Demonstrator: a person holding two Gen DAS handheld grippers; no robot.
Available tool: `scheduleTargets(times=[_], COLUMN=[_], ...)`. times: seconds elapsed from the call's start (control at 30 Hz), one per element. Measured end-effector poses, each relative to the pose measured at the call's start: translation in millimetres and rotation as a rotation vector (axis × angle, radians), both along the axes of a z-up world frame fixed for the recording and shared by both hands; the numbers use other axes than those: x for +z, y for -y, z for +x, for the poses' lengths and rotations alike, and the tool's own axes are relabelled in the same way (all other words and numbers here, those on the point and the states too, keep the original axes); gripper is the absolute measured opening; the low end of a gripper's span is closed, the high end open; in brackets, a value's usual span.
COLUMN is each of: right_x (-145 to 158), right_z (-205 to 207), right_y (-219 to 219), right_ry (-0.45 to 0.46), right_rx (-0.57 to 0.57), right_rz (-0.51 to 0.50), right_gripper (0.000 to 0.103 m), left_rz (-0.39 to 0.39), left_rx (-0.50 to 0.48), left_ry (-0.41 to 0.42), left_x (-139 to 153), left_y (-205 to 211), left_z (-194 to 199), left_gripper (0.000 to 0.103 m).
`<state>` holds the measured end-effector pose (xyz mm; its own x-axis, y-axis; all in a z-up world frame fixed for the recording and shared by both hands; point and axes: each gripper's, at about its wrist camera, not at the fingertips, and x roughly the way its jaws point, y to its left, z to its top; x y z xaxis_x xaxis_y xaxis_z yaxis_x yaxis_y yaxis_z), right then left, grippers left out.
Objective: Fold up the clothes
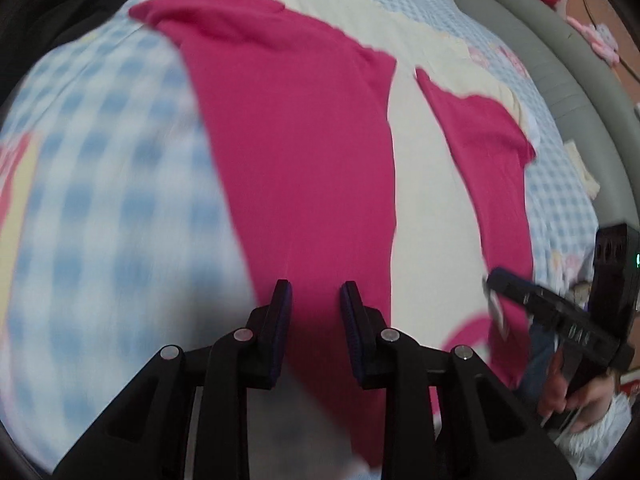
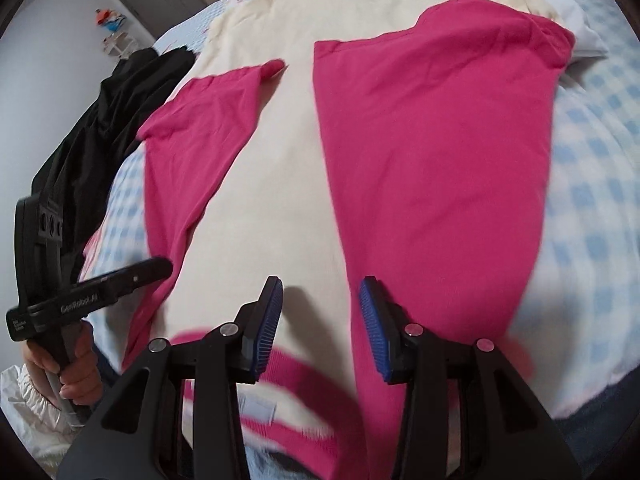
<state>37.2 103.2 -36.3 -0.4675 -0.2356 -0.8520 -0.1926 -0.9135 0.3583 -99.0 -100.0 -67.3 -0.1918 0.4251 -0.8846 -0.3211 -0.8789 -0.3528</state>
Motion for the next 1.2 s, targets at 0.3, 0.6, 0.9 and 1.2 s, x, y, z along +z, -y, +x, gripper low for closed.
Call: scheduleTargets(times=[0.3,0.6,0.9,1.2], right_x=[13.4,-7.0,-9.2,-20.2], right_z=[42.9,82.2,95.4,101.0], right_y=[-5.2,-31.8,-37.9,-26.4], right_ry=[-0.061,-0.014,-0.080,0.033], right_rx=[-0.048,-0.244,-0.252,-0.184], right_rz=[-0.061,0.000,-0.109,0.011], right_gripper=[0.043,0.042,0.050,0.048], left_rz=[0.089,0.046,0.165,0.163], left_rx=[0.012,0.122,0.147,0.102], left_ry=[-0.031,-0.012,0.032,-0.031], left_x=[26.4,0.1,-14.0,7.2], left_y=[6.4,14.3,16.3,13.8], left_z=[6.1,17.4,4.7,16.3], left_gripper=[0.031,0.035,0.044,0.043])
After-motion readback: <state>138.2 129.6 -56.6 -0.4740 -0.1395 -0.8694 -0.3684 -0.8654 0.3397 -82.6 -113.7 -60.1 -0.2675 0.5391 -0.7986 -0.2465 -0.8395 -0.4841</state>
